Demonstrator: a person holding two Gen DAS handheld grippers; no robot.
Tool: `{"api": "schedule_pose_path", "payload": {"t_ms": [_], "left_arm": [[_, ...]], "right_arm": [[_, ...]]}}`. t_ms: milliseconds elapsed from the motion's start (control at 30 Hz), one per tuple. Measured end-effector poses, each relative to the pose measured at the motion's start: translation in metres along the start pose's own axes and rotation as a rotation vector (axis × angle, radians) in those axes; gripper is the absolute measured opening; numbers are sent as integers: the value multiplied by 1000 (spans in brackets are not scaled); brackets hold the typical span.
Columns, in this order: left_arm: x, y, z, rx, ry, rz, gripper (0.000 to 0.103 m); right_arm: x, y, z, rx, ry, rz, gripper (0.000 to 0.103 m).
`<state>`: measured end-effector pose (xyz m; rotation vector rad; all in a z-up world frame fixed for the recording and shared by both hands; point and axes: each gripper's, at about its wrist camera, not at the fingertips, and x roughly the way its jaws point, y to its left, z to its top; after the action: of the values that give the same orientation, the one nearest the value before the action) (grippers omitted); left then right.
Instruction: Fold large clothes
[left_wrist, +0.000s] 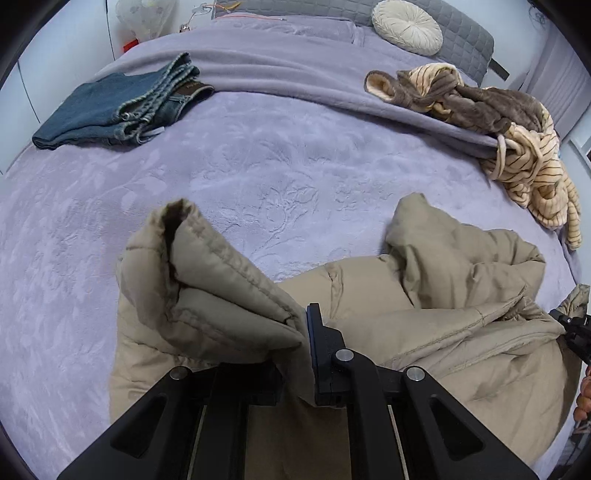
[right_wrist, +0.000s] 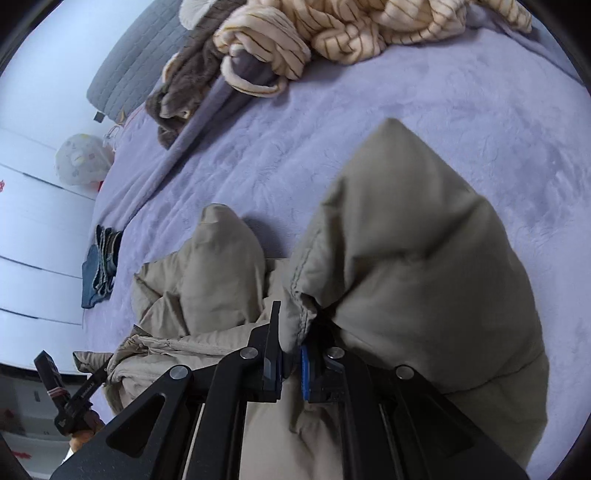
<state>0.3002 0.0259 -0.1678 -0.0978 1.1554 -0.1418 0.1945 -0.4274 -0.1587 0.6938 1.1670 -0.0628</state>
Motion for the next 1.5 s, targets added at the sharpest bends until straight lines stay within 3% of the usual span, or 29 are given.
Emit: {"api": "schedule_pose_path", "payload": {"t_ms": [167, 300, 367, 400, 433, 533, 567, 600, 633, 700, 733, 867, 933, 1100, 1233, 1333, 1433, 1500], "left_arm": [[33, -3, 6, 5, 5, -21, 12], [25, -2, 5, 18, -10, -42, 15], [9, -2, 3, 55, -30, -58, 37], [-1, -2, 1, 69, -47, -55, 75], [-13, -1, -1, 76, -79, -28, 94], [-38, 0, -4, 95, -111, -45, 94], [-44, 0, -4, 92, -115, -48, 94], [-48, -1, -4, 89, -123, -53, 93], [-52, -3, -4, 89, -127, -86, 82], [-51, -14, -5, 100, -103, -191, 55], [-46, -22, -6, 114, -93, -213, 48], [-8, -56, -12, 173, -68, -150, 48], [19, -60, -10, 164, -57, -83, 48], [34, -43, 12, 120, -70, -37, 48], [30, 1, 24, 101, -105, 92, 48], [45, 37, 27, 27, -67, 108, 48], [62, 42, 26, 8, -47, 90, 48], [71, 35, 27, 27, -50, 111, 49]], "right_arm": [[27, -18, 4, 52, -14, 28, 8], [24, -16, 7, 59, 11, 32, 10], [15, -12, 9, 54, 10, 37, 25], [8, -9, 10, 42, -2, 47, 54], [1, -6, 11, 28, -19, 60, 77], [-23, 8, 8, -36, -66, 48, 78], [-28, 12, 5, -51, -63, 55, 77], [-32, 17, 0, -61, -59, 67, 67], [-32, 22, -5, -77, -48, 79, 41], [-23, 38, -19, -153, 4, 97, 24], [-16, 47, -26, -194, 28, 103, 22], [31, 68, -40, -317, 73, 13, 19], [52, 65, -35, -332, 60, -37, 1], [58, 53, -7, -335, 61, -42, 0], [28, 23, 8, -356, -11, -214, 0], [18, -23, 21, -244, -43, -300, 0], [29, -59, 32, -101, -18, -253, 0], [38, -61, 34, -100, -22, -256, 0]]}}
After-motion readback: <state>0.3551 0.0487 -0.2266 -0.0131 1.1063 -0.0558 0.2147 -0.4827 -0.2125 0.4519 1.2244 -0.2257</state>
